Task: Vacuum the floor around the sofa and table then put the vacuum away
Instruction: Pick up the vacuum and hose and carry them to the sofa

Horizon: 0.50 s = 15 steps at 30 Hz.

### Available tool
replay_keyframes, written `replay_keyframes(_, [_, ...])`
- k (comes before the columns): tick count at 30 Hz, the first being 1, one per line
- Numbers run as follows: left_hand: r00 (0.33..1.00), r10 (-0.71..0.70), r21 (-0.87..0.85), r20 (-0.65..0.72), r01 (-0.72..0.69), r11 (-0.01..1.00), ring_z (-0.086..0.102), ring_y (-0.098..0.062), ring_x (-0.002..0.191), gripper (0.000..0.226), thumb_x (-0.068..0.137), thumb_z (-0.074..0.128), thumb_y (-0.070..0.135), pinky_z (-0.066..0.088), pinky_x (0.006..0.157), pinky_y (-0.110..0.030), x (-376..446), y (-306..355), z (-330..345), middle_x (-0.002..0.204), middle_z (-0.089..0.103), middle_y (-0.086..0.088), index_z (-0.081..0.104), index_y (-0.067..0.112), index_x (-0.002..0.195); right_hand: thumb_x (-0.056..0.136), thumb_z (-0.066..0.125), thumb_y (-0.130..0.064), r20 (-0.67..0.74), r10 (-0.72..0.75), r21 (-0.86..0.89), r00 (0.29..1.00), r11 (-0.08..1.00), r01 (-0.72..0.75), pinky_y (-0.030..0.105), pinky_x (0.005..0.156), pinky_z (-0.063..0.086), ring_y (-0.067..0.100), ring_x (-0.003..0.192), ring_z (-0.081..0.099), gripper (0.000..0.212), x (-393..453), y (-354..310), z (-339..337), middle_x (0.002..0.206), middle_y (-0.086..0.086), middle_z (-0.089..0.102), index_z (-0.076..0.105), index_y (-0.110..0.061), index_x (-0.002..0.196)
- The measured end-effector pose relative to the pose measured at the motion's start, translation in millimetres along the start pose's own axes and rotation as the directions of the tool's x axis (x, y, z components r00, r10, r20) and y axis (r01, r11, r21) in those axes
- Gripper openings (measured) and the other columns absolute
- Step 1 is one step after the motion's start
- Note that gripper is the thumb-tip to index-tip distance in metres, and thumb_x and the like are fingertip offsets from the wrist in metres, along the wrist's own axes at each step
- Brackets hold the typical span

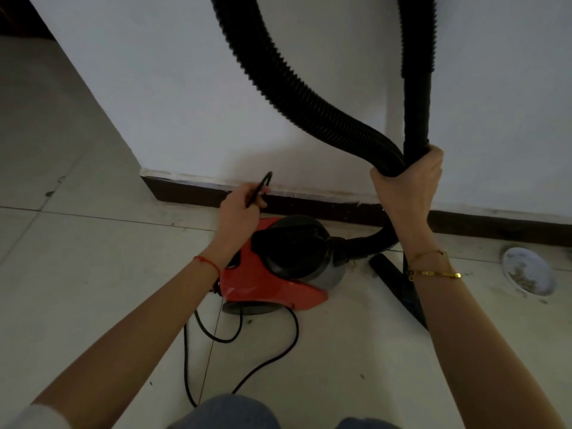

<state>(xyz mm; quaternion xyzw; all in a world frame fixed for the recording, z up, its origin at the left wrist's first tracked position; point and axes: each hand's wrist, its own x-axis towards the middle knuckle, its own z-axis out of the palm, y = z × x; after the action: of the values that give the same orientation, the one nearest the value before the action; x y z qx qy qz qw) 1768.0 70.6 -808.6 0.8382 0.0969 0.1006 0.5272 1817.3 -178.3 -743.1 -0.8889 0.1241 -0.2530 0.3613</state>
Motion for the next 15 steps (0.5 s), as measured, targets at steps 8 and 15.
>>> replay_keyframes(8, [0.857, 0.234, 0.2, 0.459, -0.357, 0.913, 0.06, -0.024, 0.069, 0.026, 0.1, 0.032, 0.01, 0.05, 0.06, -0.037, -26.6, 13.2, 29.4, 0.089, 0.062, -0.004, 0.044, 0.016, 0.122, 0.068, 0.075, -0.026, 0.013, 0.005, -0.004, 1.0, 1.0, -0.005, 0.047, 0.092, 0.05, 0.025, 0.11, 0.049, 0.071, -0.3, 0.1, -2.0, 0.119, 0.012, 0.049, 0.04, -0.004, 0.125])
replay_keyframes(15, [0.801, 0.168, 0.452, 0.574, -0.482, 0.751, 0.063, -0.015, 0.074, 0.046, 0.09, 0.054, 0.047, 0.057, 0.065, -0.034, -24.4, 10.2, 34.8, 0.091, 0.064, 0.001, 0.038, 0.021, 0.125, 0.066, 0.076, -0.026, 0.027, 0.049, 0.028, 0.998, 0.998, -0.05, 0.045, 0.087, 0.053, 0.024, 0.107, 0.052, 0.07, 3.4, 2.7, -1.0, 0.115, 0.01, 0.051, 0.04, -0.007, 0.123])
